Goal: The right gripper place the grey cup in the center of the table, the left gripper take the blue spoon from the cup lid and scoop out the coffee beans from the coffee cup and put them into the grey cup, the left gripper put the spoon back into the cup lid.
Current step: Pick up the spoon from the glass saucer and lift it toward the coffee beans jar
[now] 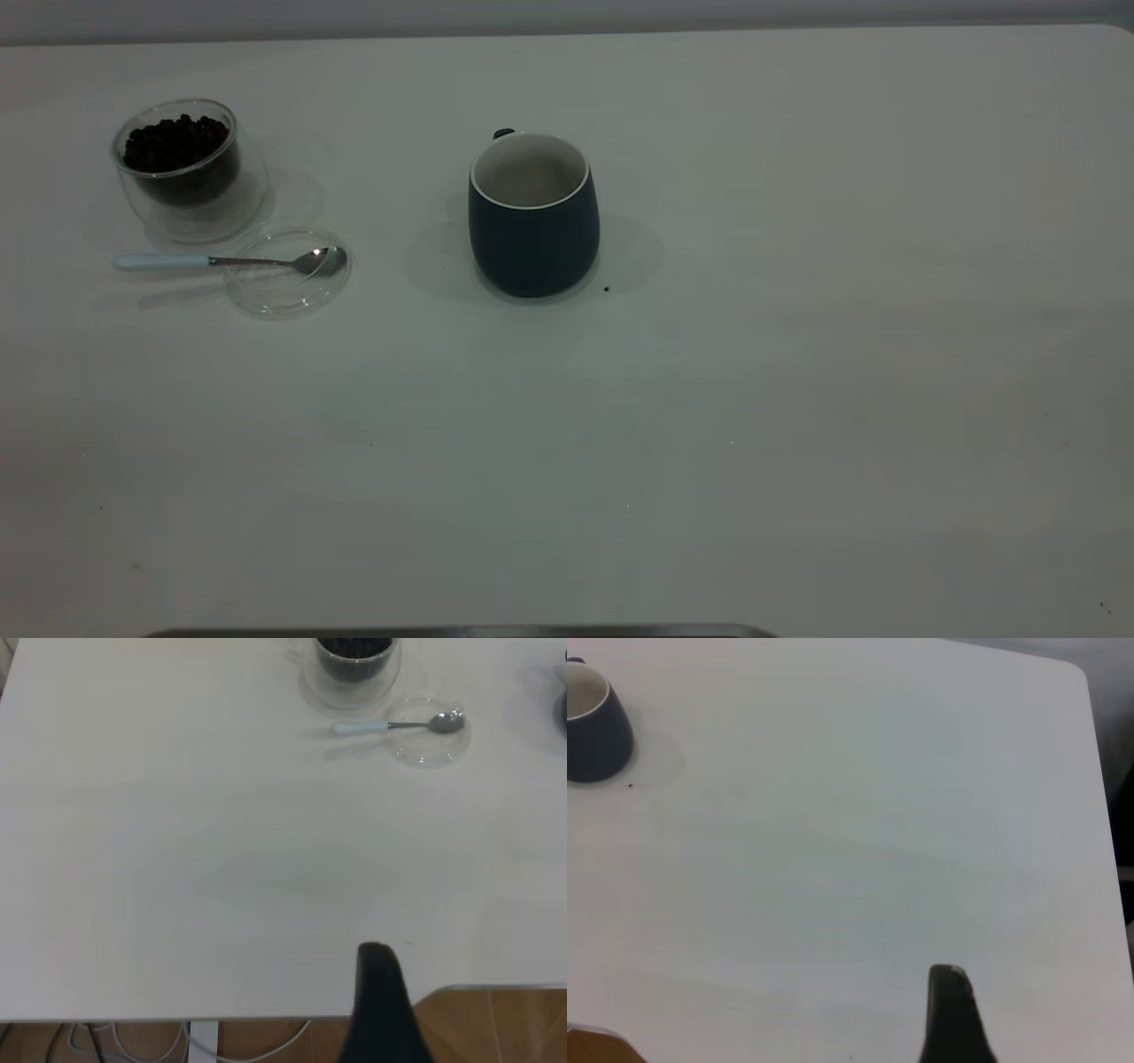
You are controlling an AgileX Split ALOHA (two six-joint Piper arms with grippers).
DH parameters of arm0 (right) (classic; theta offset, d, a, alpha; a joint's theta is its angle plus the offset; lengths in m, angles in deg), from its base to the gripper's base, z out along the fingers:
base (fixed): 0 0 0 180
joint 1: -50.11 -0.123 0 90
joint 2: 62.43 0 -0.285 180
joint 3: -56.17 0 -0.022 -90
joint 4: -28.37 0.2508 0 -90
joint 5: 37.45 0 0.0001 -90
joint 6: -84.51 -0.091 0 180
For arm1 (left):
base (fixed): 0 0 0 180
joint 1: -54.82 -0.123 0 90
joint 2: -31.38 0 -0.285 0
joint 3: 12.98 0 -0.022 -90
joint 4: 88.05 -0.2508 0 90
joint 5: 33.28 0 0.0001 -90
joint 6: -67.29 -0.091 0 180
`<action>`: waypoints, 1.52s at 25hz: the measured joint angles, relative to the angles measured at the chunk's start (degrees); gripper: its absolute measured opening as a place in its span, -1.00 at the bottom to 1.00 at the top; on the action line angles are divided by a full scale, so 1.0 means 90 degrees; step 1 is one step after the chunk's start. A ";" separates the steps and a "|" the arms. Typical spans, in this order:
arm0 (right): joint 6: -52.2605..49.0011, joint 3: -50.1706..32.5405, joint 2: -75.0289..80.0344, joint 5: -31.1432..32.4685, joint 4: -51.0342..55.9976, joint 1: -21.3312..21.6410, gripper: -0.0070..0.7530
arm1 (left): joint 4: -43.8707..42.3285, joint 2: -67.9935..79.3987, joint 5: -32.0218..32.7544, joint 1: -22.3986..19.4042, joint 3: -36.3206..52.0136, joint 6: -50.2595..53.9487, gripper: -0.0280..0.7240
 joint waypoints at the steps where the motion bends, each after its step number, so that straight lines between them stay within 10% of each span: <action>1: 0.0000 0.0000 0.0000 0.0000 0.0000 0.0000 0.23 | 0.0000 0.0000 0.0000 0.0000 0.0000 0.0000 0.65; 23: 0.0000 0.0000 0.0000 0.0008 0.0000 0.0000 0.23 | 0.0985 0.0228 -0.0956 0.0000 -0.0235 -0.0045 0.65; 38: 0.0000 0.0000 0.0000 0.0014 0.0000 0.0000 0.23 | 0.3178 0.6582 -0.3632 0.0000 -0.1373 -0.1727 0.80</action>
